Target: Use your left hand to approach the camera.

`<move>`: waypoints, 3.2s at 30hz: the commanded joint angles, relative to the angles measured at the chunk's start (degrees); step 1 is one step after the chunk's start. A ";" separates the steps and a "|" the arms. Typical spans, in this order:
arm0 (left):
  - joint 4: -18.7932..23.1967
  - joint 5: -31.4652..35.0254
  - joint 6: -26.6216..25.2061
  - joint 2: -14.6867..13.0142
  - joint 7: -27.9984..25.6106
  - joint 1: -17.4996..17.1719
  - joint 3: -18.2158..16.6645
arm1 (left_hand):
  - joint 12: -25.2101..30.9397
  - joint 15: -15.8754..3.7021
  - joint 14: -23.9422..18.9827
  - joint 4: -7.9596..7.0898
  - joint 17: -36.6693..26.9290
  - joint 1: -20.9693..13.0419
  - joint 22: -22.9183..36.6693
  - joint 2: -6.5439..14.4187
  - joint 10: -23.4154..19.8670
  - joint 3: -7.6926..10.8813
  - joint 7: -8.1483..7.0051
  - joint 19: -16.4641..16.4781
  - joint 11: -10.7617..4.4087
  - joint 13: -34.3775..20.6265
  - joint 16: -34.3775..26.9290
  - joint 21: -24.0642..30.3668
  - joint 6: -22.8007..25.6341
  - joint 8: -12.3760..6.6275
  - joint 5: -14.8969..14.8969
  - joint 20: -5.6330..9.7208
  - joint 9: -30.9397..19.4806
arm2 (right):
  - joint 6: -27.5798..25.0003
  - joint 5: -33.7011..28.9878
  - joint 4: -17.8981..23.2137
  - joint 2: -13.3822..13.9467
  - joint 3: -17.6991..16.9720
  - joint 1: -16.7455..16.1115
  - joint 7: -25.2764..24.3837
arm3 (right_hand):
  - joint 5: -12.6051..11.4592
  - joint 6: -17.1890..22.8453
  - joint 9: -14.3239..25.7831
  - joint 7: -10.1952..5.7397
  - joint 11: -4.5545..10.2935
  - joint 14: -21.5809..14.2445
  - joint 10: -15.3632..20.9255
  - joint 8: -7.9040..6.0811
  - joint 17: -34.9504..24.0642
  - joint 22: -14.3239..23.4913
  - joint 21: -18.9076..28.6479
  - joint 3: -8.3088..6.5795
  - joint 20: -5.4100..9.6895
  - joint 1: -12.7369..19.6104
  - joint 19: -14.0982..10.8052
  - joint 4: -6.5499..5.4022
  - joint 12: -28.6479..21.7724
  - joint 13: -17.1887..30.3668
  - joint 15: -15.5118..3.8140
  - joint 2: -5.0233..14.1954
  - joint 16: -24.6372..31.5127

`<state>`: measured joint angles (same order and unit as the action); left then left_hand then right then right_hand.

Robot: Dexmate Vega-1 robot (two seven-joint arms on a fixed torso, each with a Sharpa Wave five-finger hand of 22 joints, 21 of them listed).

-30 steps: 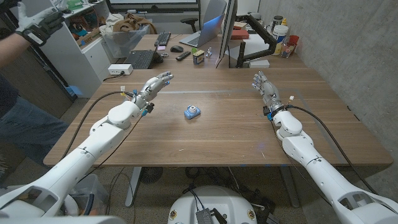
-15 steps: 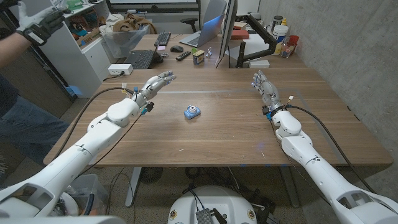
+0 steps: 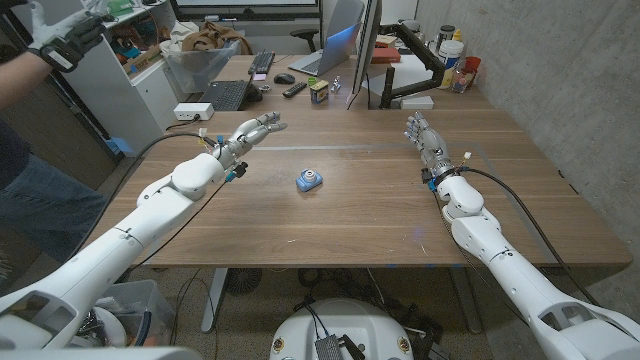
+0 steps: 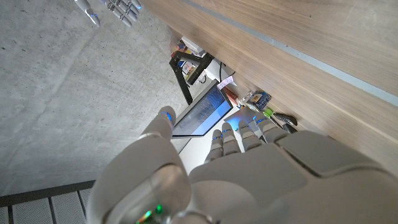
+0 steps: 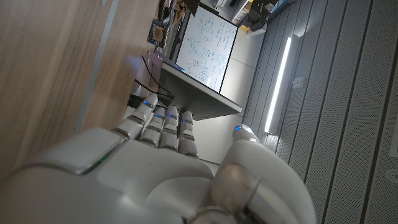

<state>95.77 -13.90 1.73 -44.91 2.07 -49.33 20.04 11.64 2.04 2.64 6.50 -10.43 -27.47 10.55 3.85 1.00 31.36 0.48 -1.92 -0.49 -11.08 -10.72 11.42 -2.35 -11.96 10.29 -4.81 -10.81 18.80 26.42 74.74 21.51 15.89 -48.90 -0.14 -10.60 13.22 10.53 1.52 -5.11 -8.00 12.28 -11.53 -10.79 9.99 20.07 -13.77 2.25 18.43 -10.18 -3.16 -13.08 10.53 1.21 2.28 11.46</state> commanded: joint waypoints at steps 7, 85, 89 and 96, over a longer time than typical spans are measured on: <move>4.36 5.03 -3.71 -2.50 -1.34 0.42 1.35 | -0.22 1.50 0.76 0.57 -0.39 -1.03 0.31 -0.08 1.32 0.19 -0.76 -0.48 0.26 -0.37 0.15 -0.05 -0.09 0.21 -0.17 -1.99 -0.25 | 0.11 0.09 -0.62 -0.14 -0.20 0.38 0.99 | 0.21 0.38 0.33 -0.10 0.07 -0.62 0.39 -0.08 -0.16 0.23 -0.31 -0.12 0.02 -0.01 0.14 0.28 -0.07 0.20 0.12 0.33 0.03; 12.21 30.90 -14.03 -4.86 6.65 11.03 15.02 | 0.17 1.06 1.49 2.01 -0.73 -3.46 0.75 -1.45 2.73 0.36 -2.38 -1.39 -0.84 -0.95 -0.11 0.57 -0.43 0.28 -0.01 -3.76 -0.48 | 0.60 0.33 -2.66 -1.11 -1.35 1.24 2.48 | 0.22 1.06 0.36 -0.28 0.31 -1.58 1.14 -0.04 -0.22 0.31 -1.58 0.08 -0.11 -0.39 -0.50 0.68 0.01 0.22 0.21 0.62 0.07; 12.08 31.90 -13.96 -4.63 7.20 11.39 15.74 | 0.20 1.15 1.62 2.07 -0.74 -3.57 0.75 -1.61 2.79 0.33 -2.45 -1.47 -0.89 -0.97 -0.10 0.57 -0.49 0.29 0.02 -3.95 -0.49 | 0.56 0.38 -2.51 -1.02 -1.38 1.11 2.45 | 0.23 1.13 0.36 -0.27 0.36 -1.62 1.26 -0.05 -0.23 0.31 -1.64 0.10 -0.13 -0.43 -0.55 0.69 -0.01 0.22 0.20 0.65 0.07; 11.89 33.91 -13.98 -4.21 8.56 12.22 17.20 | 0.24 1.12 1.66 2.14 -0.76 -3.73 0.76 -1.81 2.87 0.29 -2.58 -1.50 -1.10 -1.00 -0.14 0.60 -0.50 0.28 0.06 -3.98 -0.50 | 0.60 0.46 -2.53 -0.96 -1.44 1.01 2.47 | 0.23 1.14 0.36 -0.32 0.32 -1.70 1.30 -0.03 -0.24 0.32 -1.72 0.10 -0.15 -0.46 -0.59 0.71 0.00 0.22 0.14 0.69 0.08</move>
<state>107.73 17.02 -12.04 -49.59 8.71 -38.19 35.25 11.65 3.27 3.87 8.24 -11.08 -30.73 11.07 2.35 3.33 31.35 -1.86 -3.52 -1.44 -11.88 -10.72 11.70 -2.65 -11.96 10.29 -8.30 -11.05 19.47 26.76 72.02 20.42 14.57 -47.65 2.43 -10.38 14.03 10.78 1.34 -4.70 -9.33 13.12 -11.53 -10.79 9.99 18.62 -13.54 2.25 18.20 -10.18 -2.92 -13.08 10.52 1.32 2.52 11.46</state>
